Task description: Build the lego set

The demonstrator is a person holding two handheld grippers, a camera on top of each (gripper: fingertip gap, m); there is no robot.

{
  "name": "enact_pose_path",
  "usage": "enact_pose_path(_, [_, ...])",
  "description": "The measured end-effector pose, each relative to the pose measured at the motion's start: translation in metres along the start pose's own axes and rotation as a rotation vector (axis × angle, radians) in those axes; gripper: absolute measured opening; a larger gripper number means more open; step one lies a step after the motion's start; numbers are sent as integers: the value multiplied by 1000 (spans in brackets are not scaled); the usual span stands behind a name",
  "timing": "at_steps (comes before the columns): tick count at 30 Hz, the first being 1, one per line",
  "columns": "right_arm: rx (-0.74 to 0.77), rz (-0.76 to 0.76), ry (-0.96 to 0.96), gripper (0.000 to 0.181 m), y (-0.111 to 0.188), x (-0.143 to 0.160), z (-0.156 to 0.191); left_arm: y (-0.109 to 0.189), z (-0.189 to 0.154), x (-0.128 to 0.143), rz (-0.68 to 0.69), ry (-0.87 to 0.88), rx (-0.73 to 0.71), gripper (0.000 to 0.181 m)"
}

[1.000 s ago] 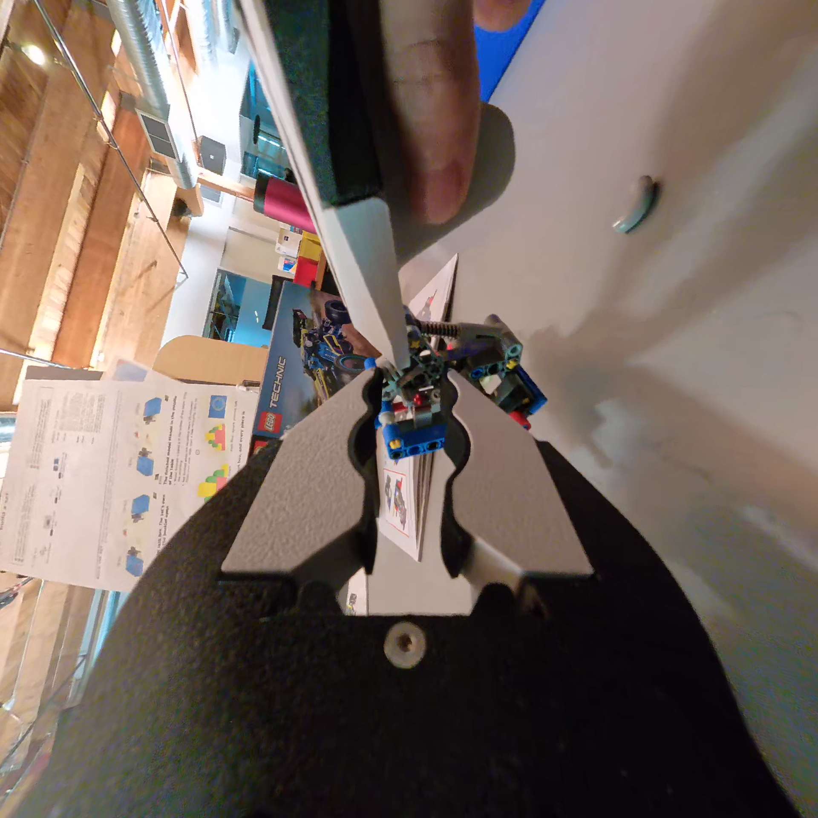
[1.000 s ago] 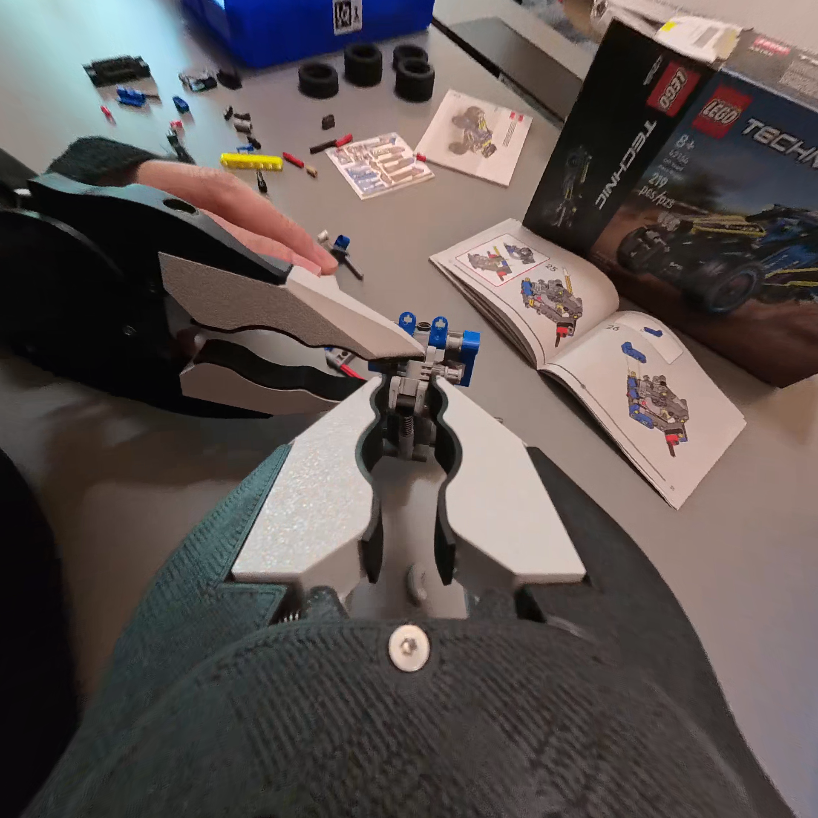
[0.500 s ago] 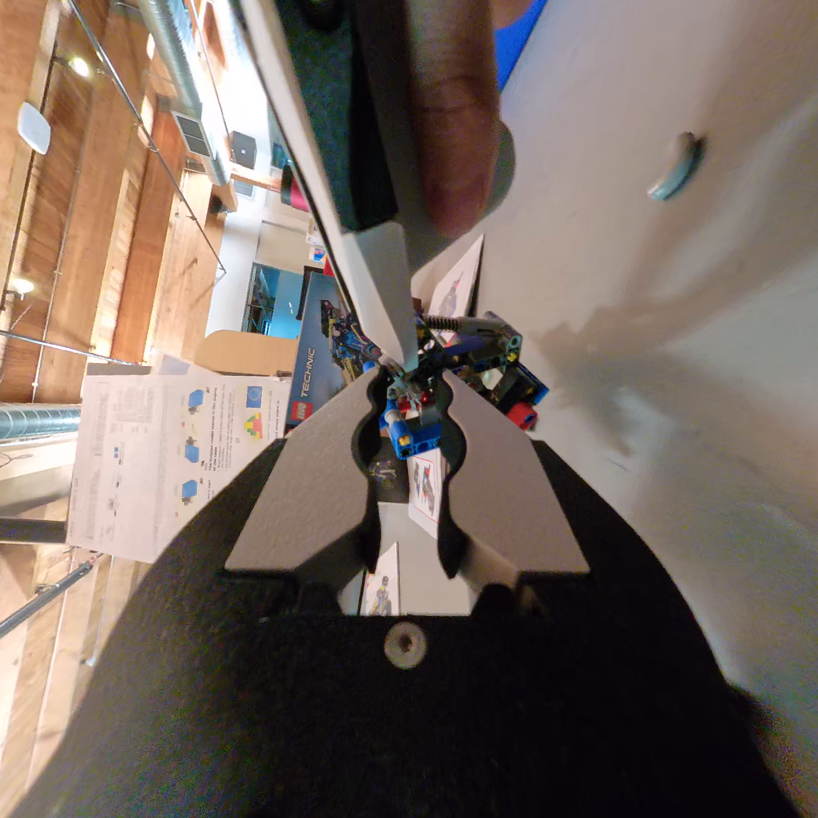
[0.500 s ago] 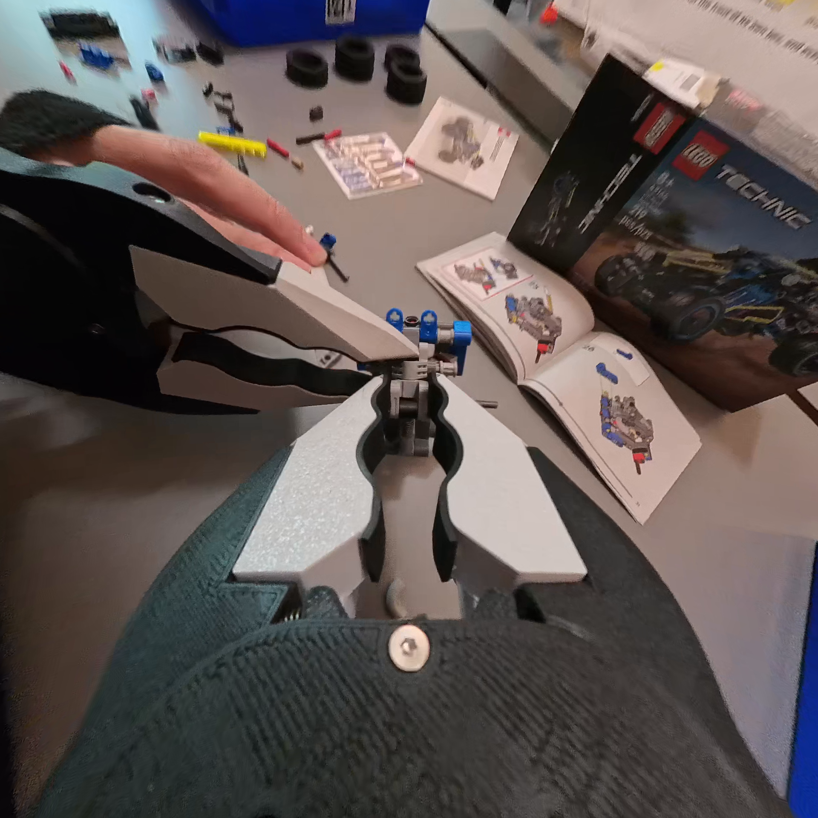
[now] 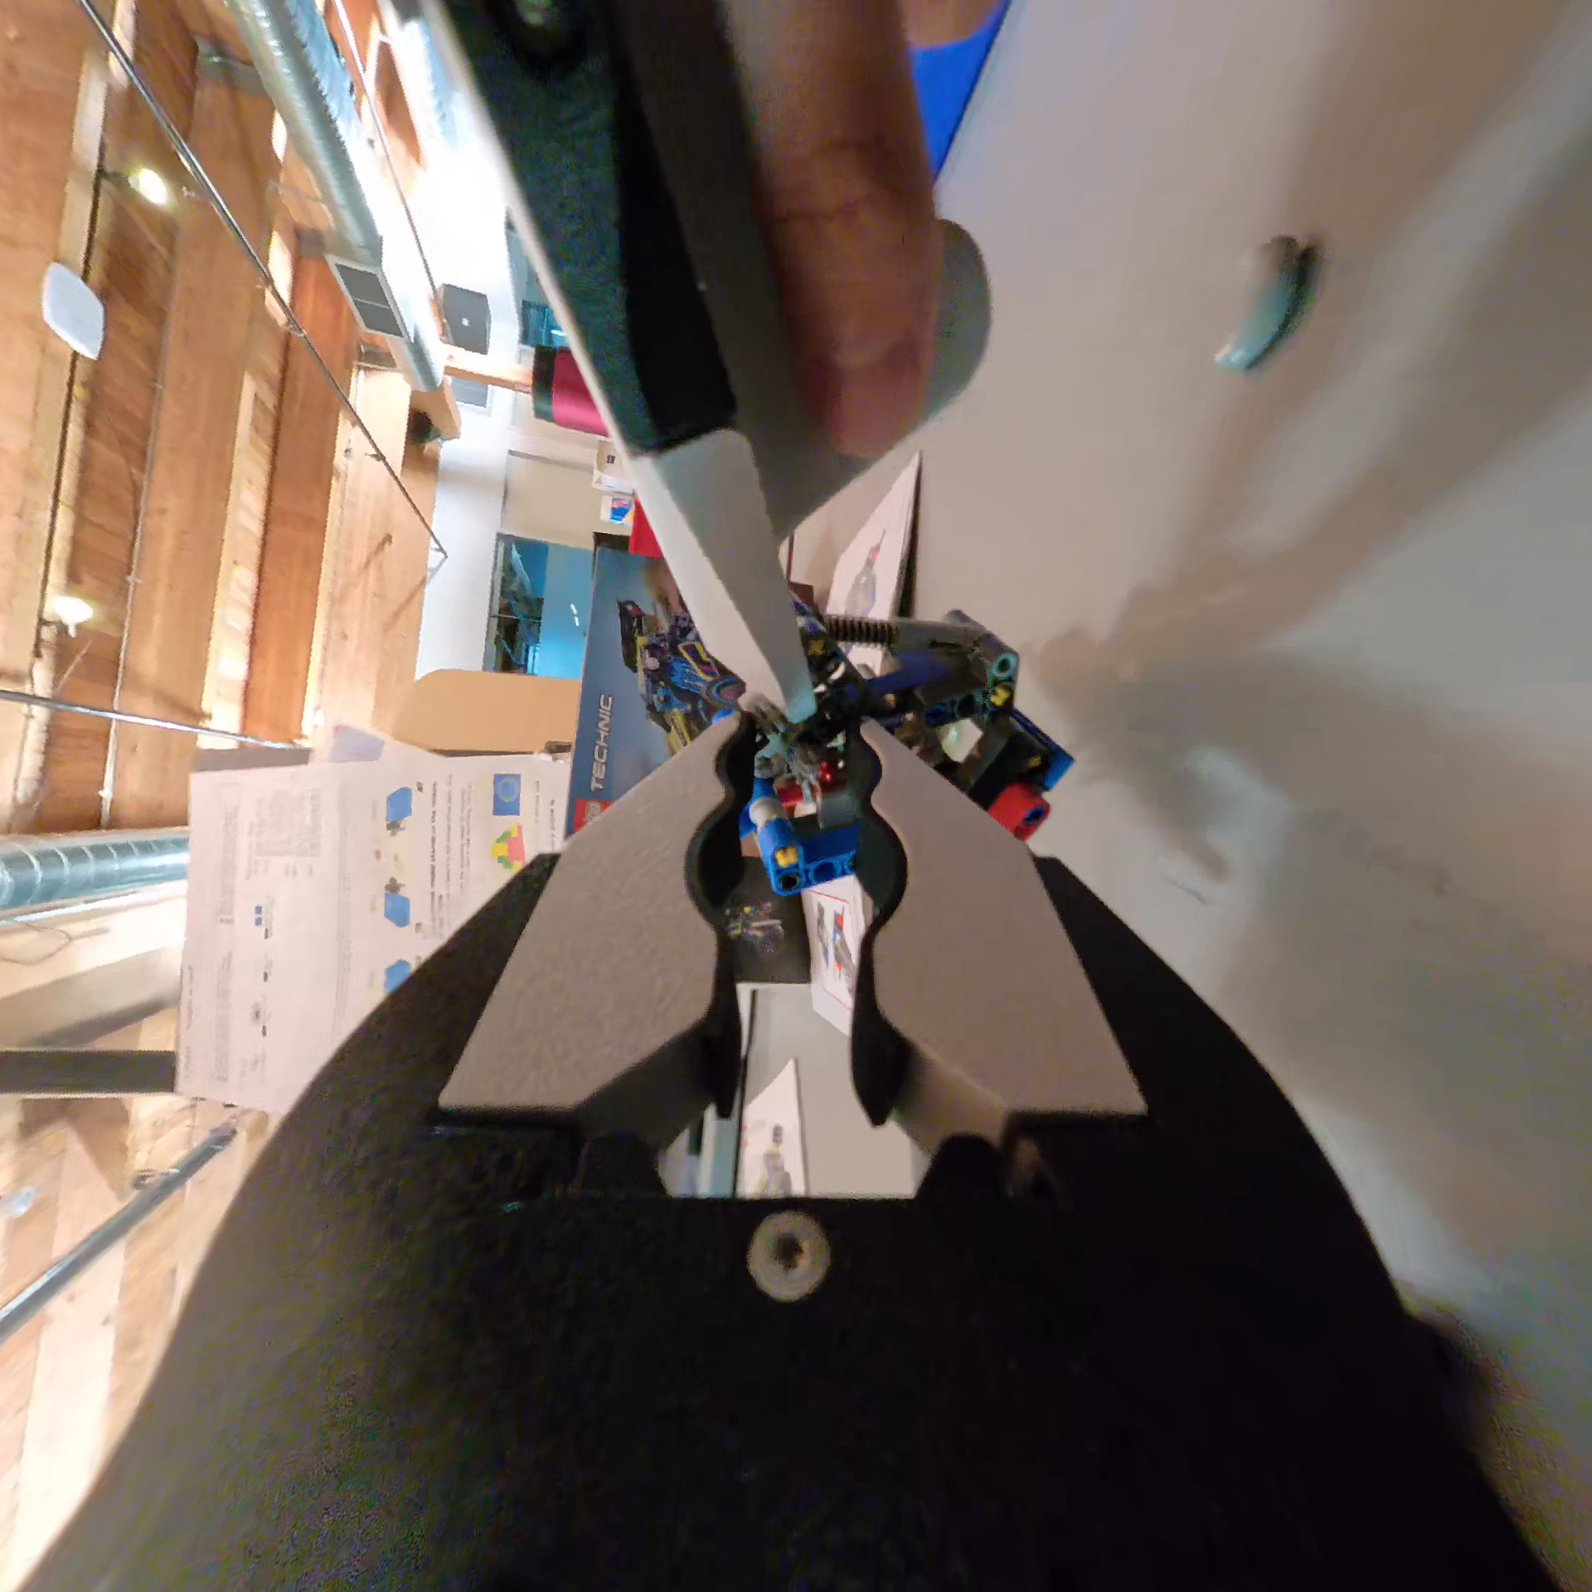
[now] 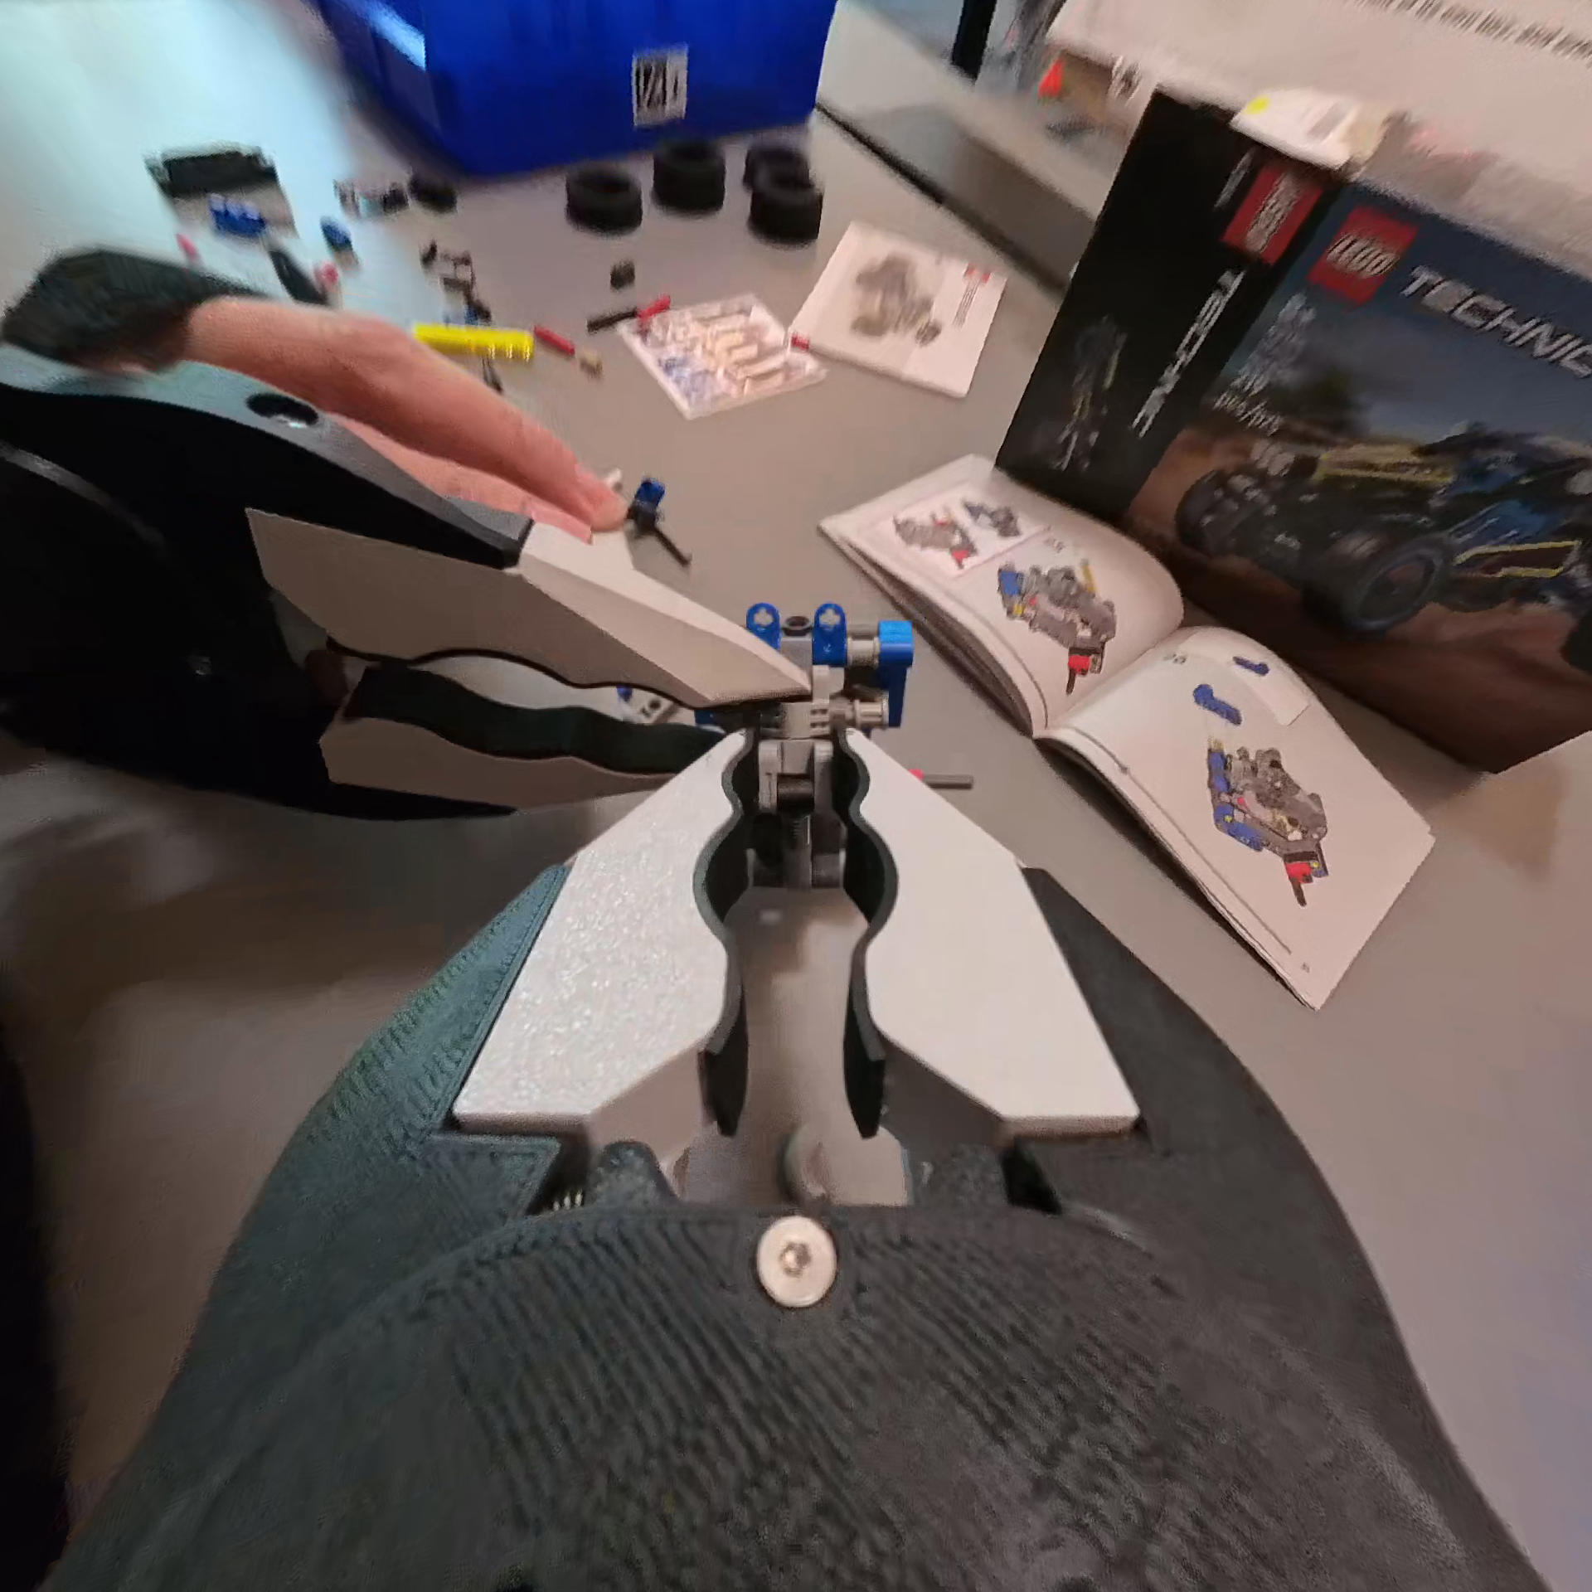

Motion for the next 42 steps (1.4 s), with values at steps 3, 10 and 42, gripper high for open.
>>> enact_pose_path(3, [-35, 79, 29, 15, 3, 0, -1, 0, 0, -2, 1, -23, -7, 18])
enact_pose_path(10, [-26, 117, 105, 15, -3, -2, -1, -1, 2, 4, 18, -112, -67, 18])
enact_pose_path(42, [94, -190, -12, 15, 1, -17, 2, 2, 16, 11, -19, 87, -50, 17])
Point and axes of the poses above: each gripper's, where its closed fingertips meet, y back along the fingers, x out of its underside, z = x × y across the jaws, the point moved 4 cm from there along y, back along the fingers, and after that the axes turned 5 degrees about z, right-handed, at the moved point
